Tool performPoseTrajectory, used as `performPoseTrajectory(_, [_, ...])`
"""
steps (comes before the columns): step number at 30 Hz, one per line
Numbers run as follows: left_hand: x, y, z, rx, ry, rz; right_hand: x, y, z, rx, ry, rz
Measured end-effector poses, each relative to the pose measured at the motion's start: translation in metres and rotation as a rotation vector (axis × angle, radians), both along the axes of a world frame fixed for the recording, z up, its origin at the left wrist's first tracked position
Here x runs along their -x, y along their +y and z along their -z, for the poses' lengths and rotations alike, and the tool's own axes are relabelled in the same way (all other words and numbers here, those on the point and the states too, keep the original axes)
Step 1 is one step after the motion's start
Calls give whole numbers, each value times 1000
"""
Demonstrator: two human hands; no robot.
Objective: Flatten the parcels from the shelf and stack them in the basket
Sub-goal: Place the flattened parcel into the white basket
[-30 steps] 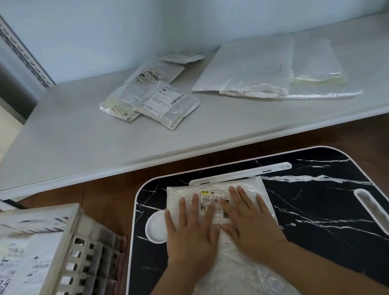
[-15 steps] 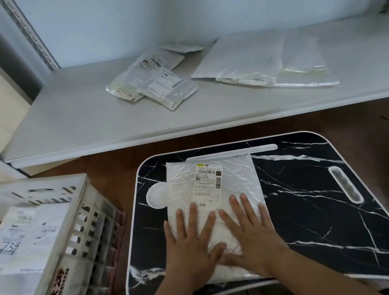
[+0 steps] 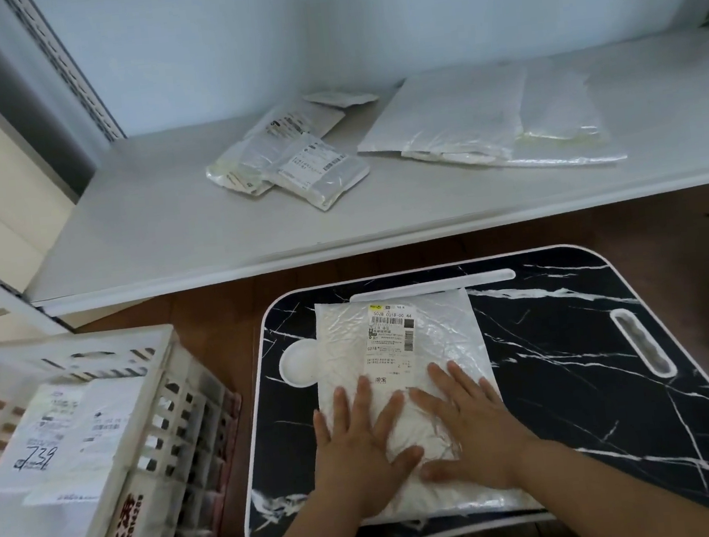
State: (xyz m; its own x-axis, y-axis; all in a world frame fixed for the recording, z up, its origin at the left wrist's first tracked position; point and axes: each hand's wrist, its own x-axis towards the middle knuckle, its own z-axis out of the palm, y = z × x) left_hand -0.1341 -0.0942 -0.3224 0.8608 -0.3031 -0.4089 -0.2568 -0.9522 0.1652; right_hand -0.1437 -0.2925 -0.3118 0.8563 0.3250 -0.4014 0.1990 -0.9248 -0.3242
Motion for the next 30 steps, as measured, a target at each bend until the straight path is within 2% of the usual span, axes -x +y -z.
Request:
performPoseTrajectory(1, [-3,0,-8,38,22,-40,-4,-2,-7,-39,38,37])
performPoseTrajectory(3, [-3,3,-25,185,-60,-186,-9,-5,-15,-91,4,147])
performPoseTrajectory(6, [0,9,-38,392,-108,-682,-7,-1,-22,-27,-95,547])
performPoseTrajectory(8, [0,12,-38,601,58,-1039,-5,5,-23,-149,2,858])
performPoseTrajectory(10, [-2,15,-40,910,246,-1181,-6,11,-25,-413,116,1047])
performPoseTrajectory(13, [-8,24,-57,1195,441,-1161,-14,14,-40,-720,173,1194])
performPoseTrajectory(16, [-18,36,-89,1232,480,-1037,-22,17,-77,-1022,291,1222])
performPoseTrajectory(19, [-26,60,-125,1298,438,-881,-30,28,-113,-1205,329,1132])
performPoseTrajectory(23, [-30,112,-179,1338,367,-803,-46,67,-156,-1284,364,938])
performPoseTrajectory(27, [-32,181,-225,1407,231,-791,-71,123,-199,-1357,286,808])
performPoseTrajectory(30, [-22,245,-237,1576,62,-910,-85,176,-217,-1421,220,780])
